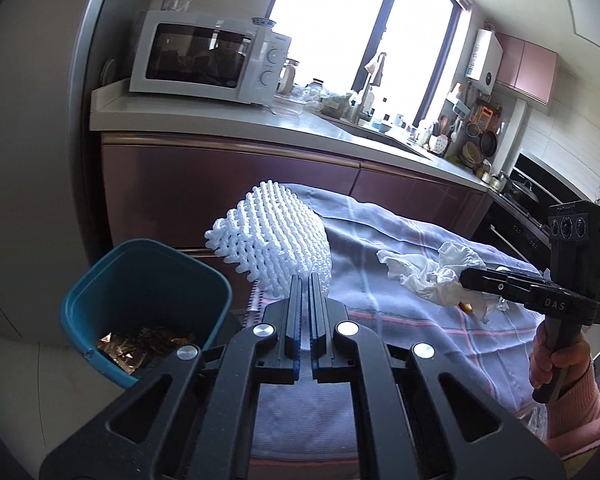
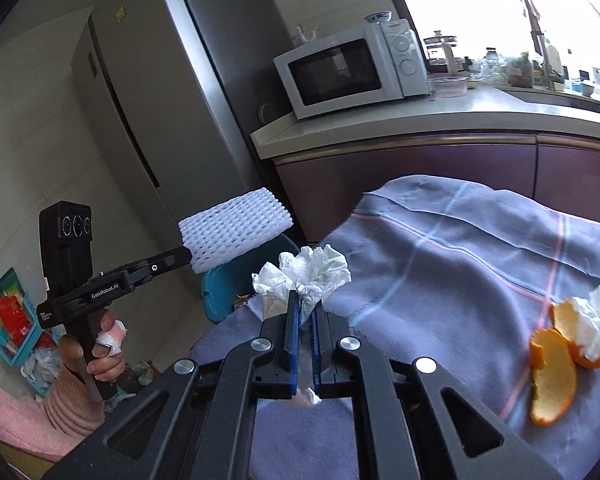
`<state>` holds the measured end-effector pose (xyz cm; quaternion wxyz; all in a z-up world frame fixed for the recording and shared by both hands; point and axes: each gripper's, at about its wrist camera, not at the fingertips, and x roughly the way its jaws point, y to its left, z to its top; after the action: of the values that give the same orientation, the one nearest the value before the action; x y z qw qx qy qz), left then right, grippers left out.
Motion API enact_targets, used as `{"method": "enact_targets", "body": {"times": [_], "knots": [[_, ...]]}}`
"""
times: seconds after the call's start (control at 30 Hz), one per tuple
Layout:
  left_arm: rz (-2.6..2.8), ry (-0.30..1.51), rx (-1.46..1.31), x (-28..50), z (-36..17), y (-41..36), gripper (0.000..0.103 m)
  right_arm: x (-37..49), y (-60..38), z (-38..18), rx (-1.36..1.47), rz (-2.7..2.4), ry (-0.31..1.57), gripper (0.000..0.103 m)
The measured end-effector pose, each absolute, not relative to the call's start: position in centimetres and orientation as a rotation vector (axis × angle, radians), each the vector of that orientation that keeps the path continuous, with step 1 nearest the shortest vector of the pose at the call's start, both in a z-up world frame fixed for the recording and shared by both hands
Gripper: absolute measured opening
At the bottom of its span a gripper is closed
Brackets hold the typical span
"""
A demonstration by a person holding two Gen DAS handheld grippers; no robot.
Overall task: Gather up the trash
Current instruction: 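Carry the foam net and tissue to the teal bin and release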
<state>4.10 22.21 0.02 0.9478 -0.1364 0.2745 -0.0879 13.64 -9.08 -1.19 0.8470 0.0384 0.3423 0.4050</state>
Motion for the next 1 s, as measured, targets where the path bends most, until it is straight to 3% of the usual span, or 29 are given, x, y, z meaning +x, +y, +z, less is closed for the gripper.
{"method": "enact_targets", "body": {"times": [0.53,1.0], "knots": [[0.021,0.632,-0.347,4.9,-4.6,31.9,0.004,18.1,5.0,-3.5,-0.07,1.003,0.825,0.004],[0.081,0.723,-0.369,8.1,-8.6,33.3,0.004,21.3,11.6,-7.9,-0.158,0.976,0.953,0.004]]}}
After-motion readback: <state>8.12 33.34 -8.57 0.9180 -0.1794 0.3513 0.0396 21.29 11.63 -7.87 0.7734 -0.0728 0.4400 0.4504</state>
